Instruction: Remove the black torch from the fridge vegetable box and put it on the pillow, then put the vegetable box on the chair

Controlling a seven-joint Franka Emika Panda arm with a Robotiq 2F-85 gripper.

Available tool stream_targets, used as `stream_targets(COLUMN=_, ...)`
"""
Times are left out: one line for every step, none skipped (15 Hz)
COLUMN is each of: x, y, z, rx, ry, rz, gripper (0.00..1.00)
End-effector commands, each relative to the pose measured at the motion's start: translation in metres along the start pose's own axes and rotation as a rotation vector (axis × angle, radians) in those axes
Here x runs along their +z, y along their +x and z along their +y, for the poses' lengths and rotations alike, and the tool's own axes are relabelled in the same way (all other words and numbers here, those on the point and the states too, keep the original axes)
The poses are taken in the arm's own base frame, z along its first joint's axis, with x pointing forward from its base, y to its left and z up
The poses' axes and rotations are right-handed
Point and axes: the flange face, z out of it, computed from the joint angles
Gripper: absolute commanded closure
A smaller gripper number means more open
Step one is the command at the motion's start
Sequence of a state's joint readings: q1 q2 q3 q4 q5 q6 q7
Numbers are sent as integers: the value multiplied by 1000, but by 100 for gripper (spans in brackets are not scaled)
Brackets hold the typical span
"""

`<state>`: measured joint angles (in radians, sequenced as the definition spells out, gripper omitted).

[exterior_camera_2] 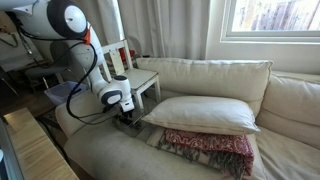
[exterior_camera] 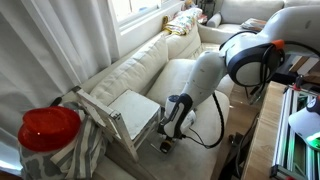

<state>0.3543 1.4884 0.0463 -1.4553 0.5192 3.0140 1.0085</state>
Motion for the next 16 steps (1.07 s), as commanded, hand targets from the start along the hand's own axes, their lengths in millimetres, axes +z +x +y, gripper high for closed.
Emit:
stream_targets(x=13, y=-9, z=22, rx=64, ry=-103, rz=-73, gripper=46)
stream_targets(x=14, y=-9, z=24, rx=76, ry=-120, rz=-86, gripper=55)
stream_targets(x=15, y=-10, z=25, rx=88, ry=-130, rz=-93, gripper=62)
stream_targets(x=14, y=-10, z=23, rx=93, ry=-122, rz=-94, gripper=69)
stream_targets(x=13, y=-9, z=22, rx=98, ry=-116, rz=-97, gripper=77)
stream_targets(x=12, y=-9, z=21, rx=99, ry=-106, rz=-96, gripper=77)
stream_targets(x=11, y=-8, z=20, rx=102, ry=-97, rz=-99, gripper=77)
stream_targets(x=10, y=-5, z=18, rx=108, ry=-93, rz=-97, gripper=77)
stream_targets(x=9, y=-2, z=15, rx=115, ry=-92, rz=-90, gripper=77)
stream_targets(x=8, y=0, z=12, rx=117, ry=-92, rz=-96, gripper=77)
stream_targets(x=6, y=6, z=8, rx=131, ry=-87, rz=-77, gripper=77)
stream_targets(x=4, y=9, z=4, rx=131, ry=-84, rz=-68, gripper=77)
stream_targets(x=1, y=13, z=-1, rx=142, ry=-71, rz=-61, gripper=77)
stream_targets(x=0, y=16, z=-4, rx=143, ry=-74, rz=-54, gripper=77)
stream_targets(x=-3, y=19, z=-9, rx=141, ry=-69, rz=-54, gripper=77)
stream_targets(x=-4, y=21, z=-13, rx=135, ry=-74, rz=-55, gripper=77)
